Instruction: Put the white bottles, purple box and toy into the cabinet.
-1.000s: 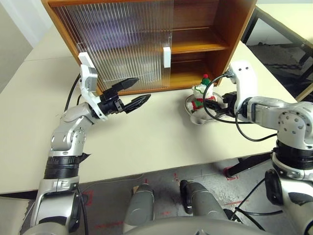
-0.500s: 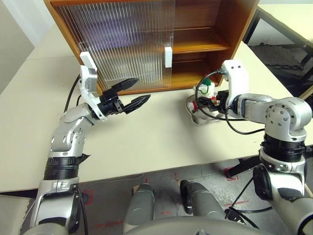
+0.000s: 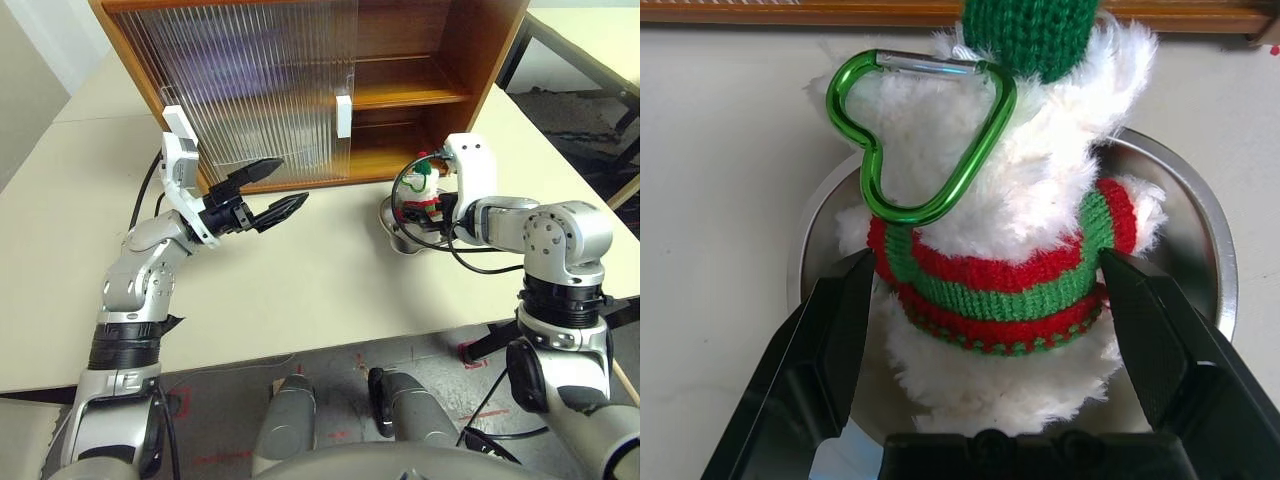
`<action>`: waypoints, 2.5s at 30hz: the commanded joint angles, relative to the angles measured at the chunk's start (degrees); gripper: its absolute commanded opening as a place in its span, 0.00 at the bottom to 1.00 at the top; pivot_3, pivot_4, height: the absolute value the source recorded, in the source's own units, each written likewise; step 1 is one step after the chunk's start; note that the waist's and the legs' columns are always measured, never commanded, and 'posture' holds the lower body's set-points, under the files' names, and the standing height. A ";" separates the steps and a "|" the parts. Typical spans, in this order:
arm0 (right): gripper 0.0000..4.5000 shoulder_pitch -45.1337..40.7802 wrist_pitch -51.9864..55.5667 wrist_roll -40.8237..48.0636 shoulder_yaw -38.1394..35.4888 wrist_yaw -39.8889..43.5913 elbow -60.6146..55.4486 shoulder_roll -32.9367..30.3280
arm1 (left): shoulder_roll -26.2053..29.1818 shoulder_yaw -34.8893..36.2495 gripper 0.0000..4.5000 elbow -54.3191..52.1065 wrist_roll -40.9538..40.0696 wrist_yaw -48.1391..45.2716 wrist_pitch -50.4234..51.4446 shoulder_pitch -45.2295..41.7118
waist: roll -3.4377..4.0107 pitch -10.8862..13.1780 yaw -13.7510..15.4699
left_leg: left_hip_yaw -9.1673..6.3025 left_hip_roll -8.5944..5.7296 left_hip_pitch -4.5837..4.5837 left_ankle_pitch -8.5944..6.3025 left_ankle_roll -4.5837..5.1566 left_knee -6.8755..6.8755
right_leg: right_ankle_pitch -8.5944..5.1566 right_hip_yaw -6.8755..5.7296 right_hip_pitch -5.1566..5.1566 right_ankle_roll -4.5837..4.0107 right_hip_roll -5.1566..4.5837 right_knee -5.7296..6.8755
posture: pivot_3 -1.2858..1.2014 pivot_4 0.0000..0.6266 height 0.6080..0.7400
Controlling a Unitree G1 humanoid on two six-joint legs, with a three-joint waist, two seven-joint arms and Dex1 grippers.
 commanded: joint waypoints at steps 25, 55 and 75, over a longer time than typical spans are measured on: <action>0.99 -0.11 -5.74 -6.22 3.79 5.54 3.84 0.34 | 0.19 -0.09 1.00 -0.68 0.24 -0.13 -0.14 0.85 | 0.00 0.00 0.14 | 0.00 0.00 0.02 0.01 0.01 0.04 | 0.03 -0.02 0.00 -0.04 0.03 0.08 | 0.56 0.17 1.00; 0.09 -7.48 -0.94 -6.27 1.49 9.24 -3.55 -3.23 | -0.77 -1.49 1.00 3.05 1.18 -1.56 -1.75 -1.77 | 0.01 -0.05 0.02 | 0.03 -0.01 0.15 0.07 0.08 0.27 | 0.07 -0.03 0.01 -0.11 0.17 0.52 | 0.54 0.15 1.00; 0.09 -20.64 -23.45 -7.63 -0.52 16.23 16.66 -7.62 | -0.85 -1.32 1.00 3.77 1.36 -1.90 -2.34 -2.20 | 0.06 -0.10 -0.44 | -0.02 0.00 0.12 0.08 0.10 0.32 | 0.06 0.01 -0.12 -0.12 0.22 0.70 | 0.55 0.15 1.00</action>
